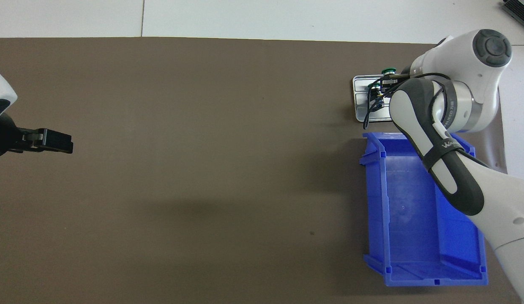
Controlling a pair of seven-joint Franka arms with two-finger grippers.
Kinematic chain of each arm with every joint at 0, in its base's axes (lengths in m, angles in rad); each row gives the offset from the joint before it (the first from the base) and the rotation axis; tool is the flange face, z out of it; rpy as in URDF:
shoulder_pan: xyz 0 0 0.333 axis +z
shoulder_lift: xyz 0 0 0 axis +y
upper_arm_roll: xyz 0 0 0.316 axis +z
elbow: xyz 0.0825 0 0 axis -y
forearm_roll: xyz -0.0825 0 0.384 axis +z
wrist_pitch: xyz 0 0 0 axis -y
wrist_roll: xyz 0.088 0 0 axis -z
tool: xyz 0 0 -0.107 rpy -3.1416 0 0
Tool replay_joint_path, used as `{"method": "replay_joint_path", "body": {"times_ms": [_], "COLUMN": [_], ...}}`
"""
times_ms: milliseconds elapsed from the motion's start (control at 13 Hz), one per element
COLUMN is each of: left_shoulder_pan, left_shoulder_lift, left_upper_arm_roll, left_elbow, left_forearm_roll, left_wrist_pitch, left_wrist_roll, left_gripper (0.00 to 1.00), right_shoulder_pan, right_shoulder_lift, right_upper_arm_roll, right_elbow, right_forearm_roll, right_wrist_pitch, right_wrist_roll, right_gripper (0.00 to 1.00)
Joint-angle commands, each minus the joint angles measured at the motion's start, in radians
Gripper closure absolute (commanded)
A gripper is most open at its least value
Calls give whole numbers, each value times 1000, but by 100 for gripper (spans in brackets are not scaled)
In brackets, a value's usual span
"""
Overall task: Place and press button with both arms
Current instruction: 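Reach the right gripper to the metal tray and grasp a button, then carry the button with the right gripper to the table center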
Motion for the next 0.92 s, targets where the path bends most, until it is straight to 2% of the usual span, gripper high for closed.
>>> {"method": "replay_joint_path", "body": {"times_ms": [0, 307, 691, 844], "left_shoulder_pan": [9, 9, 8, -8], "left_shoulder_lift": [-11, -11, -11, -11], "left_upper_arm_roll": [-6, -6, -7, -13], "left_elbow": [-12, -12, -12, -12], "left_forearm_roll": [4, 4, 4, 4], "left_wrist_pitch": [-2, -2, -3, 0], "left_wrist_roll": [-1, -1, -7, 1], "left_gripper": [0, 0, 0, 0], "right_shoulder_pan": [1, 149, 414, 490], "right_shoulder_lift": [-56, -87, -106, -95], "right_upper_arm_roll": [10, -1, 7, 11], "right_elbow": [47, 47, 25, 15], "right_forearm_roll": [-28, -40, -152, -178], "right_wrist_pitch": [-89, -143, -166, -161], "right_wrist_roll": [303, 838, 1475, 1693], "right_gripper": [100, 100, 100, 100]}}
